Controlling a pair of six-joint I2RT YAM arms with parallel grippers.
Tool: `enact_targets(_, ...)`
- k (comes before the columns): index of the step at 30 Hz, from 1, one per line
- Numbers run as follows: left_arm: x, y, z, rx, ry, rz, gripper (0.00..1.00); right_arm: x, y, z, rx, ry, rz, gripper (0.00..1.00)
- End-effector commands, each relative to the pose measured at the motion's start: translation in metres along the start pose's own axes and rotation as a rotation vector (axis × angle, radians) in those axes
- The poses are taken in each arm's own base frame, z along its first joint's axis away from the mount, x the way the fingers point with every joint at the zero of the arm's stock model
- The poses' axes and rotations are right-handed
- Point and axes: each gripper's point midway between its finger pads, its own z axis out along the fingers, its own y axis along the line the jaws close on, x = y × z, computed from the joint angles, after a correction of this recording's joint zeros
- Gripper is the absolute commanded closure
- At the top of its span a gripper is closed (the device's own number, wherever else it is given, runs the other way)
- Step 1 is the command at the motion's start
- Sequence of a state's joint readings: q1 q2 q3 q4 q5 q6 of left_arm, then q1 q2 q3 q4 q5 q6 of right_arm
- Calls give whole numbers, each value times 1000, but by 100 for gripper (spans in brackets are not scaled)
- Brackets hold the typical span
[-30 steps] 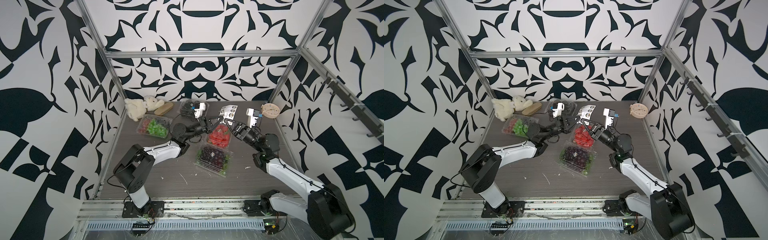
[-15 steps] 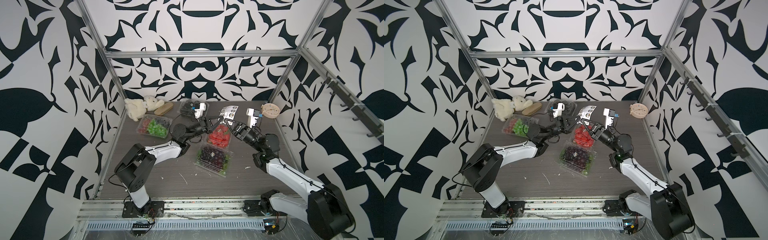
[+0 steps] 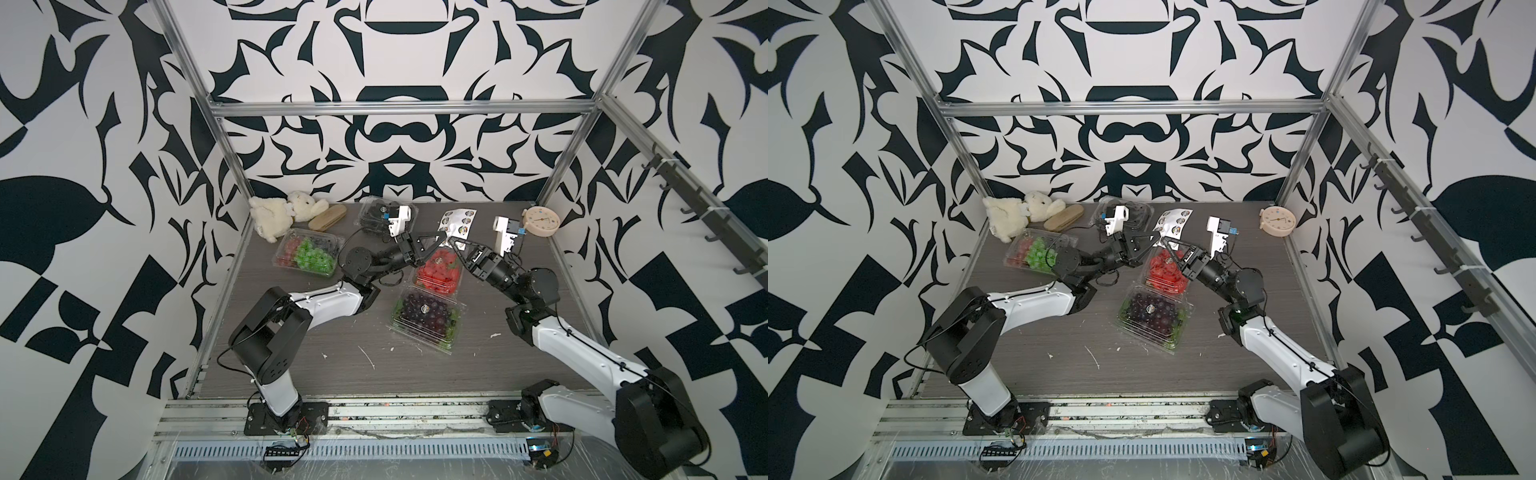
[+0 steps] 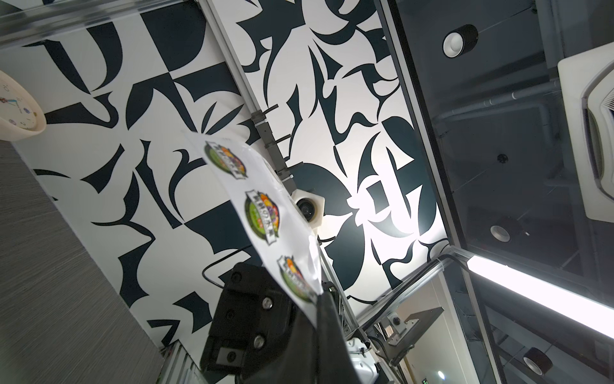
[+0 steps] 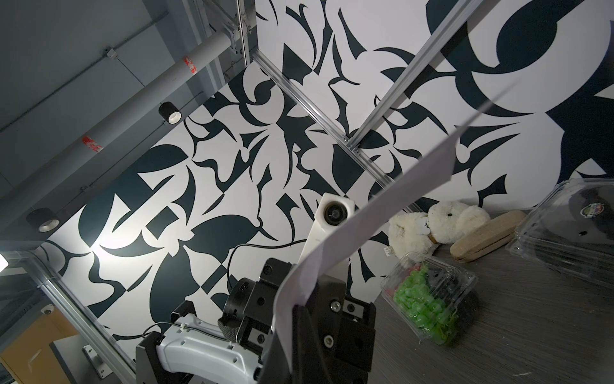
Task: Label fruit boxes
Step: Adjust the label sticker.
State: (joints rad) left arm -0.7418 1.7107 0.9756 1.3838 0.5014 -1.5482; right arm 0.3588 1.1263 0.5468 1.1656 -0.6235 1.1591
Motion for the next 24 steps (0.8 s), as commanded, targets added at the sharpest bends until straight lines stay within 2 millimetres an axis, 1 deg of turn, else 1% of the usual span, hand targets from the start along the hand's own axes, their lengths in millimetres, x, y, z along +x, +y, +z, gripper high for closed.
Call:
enact_targets(1, 1, 7, -1, -14, 6, -8, 100, -9, 34, -2, -103, -30, -90, 100)
enact_targets(12, 7, 6, 3, -4, 22, -14, 100, -12, 32, -4, -95, -60, -107, 100)
enact_targets(17, 9, 9, 5, -5, 27, -21, 100, -12, 33, -4, -102, -58, -110, 100)
enact_targets(22, 10, 15, 4, -13, 24, -34, 100, -12, 36, -4, -108, -59, -117, 100)
enact_targets(24, 9, 14, 5, -8, 22, -32, 100, -13, 37, -5, -111, -62, -120, 100)
